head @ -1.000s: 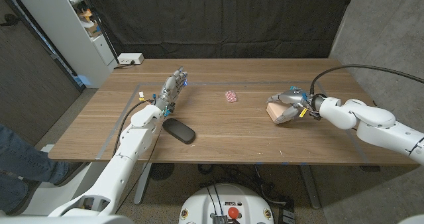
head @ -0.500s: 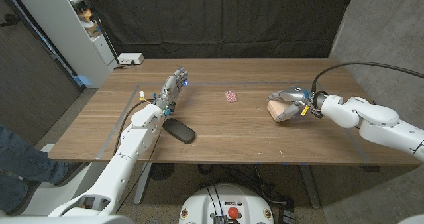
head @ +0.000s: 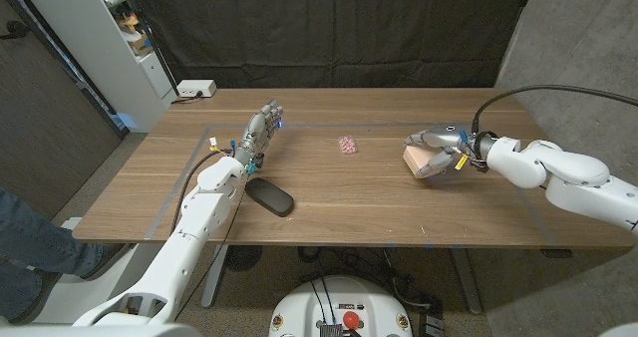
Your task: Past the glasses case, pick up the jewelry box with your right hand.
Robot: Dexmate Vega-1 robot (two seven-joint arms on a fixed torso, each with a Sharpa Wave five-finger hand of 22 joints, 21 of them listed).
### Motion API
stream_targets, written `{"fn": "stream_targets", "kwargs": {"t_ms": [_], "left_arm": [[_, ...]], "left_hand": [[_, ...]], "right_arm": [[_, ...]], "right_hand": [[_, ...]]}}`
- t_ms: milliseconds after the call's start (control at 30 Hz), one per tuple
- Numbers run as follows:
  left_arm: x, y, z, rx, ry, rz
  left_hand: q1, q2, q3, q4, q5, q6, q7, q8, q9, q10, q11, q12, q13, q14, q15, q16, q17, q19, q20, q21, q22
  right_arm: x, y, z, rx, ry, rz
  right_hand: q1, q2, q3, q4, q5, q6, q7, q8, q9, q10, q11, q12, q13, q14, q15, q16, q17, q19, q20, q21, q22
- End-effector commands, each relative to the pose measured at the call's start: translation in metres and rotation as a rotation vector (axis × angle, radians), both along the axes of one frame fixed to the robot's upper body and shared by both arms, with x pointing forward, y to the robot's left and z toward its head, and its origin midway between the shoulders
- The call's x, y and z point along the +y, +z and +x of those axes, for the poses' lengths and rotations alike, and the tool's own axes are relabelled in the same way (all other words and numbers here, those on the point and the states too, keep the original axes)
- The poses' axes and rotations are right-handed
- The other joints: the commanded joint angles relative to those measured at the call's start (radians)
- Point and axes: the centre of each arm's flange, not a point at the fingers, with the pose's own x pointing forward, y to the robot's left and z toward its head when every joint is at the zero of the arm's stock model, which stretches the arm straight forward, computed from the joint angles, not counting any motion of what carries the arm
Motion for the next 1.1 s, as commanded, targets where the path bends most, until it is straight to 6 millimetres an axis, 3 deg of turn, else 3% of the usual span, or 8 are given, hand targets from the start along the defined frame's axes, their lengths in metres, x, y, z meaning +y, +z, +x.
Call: {"fn": "stream_targets", "kwargs": {"t_ms": [33,1100], "left_arm": [[0.001,0.0,-0.002,-0.006,0.0,-0.004],[-0.005,0.001,-0.003,-0.015,-0.011,-0.001]], "left_hand": [[0.001,0.01,0.005,-0.005,0.0,0.003,0.002,0.004,0.003,-0.001,0.005,0.006,0.004,0.0,0.004,0.004,0.006,0.0,0.006,0.008,0.002],[0.001,0.012,0.002,-0.008,0.0,0.006,0.002,0.004,0.003,-0.002,0.005,0.005,0.004,-0.001,0.004,0.004,0.006,0.0,0.01,0.008,0.002]], "right_arm": [[0.001,0.015,-0.013,-0.028,0.0,-0.024],[0.006,0.059,-0.055,-0.114,0.077,-0.021]], "right_hand": [[0.158,0.176,0.02,0.014,-0.007,0.395,0.0,0.017,0.008,0.064,-0.06,0.01,0.012,0.141,-0.106,0.022,0.019,0.0,-0.012,-0.006,0.002],[0.161,0.176,0.022,0.015,-0.034,0.395,-0.001,0.028,0.026,0.047,-0.059,0.019,0.046,0.125,-0.102,0.0,0.036,-0.001,-0.016,-0.007,0.003]]}}
